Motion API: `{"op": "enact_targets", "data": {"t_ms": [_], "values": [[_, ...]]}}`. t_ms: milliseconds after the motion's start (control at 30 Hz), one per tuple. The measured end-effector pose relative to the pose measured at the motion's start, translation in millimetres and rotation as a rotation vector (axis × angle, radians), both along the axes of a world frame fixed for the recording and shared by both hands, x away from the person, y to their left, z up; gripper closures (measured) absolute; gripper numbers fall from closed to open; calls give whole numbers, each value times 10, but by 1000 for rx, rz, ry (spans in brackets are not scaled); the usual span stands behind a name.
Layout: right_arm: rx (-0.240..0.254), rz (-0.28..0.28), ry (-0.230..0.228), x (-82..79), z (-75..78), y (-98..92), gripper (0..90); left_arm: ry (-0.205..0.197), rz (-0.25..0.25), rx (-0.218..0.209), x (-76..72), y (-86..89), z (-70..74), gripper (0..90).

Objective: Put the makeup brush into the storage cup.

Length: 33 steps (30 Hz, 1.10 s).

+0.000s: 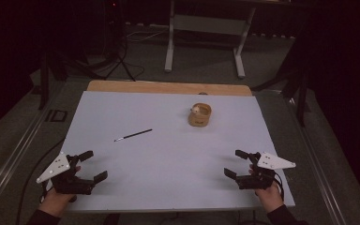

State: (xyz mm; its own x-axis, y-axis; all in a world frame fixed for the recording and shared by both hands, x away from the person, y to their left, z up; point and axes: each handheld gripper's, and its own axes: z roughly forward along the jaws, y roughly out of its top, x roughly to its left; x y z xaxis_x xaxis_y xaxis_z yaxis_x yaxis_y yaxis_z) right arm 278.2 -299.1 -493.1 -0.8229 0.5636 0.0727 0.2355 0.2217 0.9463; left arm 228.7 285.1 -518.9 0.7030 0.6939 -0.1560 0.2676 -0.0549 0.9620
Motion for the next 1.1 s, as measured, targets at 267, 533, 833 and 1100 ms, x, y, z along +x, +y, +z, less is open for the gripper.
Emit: {"op": "enact_targets", "data": {"t_ms": [267, 533, 833, 1100], "values": [[5, 7, -14, -11, 18, 3, 125, -1, 7, 10, 6, -1, -5, 18], [9, 7, -10, -16, 27, 4, 125, 19, 62, 3, -16, 17, 30, 6], [12, 5, -16, -20, 39, 0, 125, 73, 87, 33, -26, -27, 116, 0], [5, 7, -25, -23, 44, 1, 126, 138, 89, 27, 39, -40, 259, 0]]}}
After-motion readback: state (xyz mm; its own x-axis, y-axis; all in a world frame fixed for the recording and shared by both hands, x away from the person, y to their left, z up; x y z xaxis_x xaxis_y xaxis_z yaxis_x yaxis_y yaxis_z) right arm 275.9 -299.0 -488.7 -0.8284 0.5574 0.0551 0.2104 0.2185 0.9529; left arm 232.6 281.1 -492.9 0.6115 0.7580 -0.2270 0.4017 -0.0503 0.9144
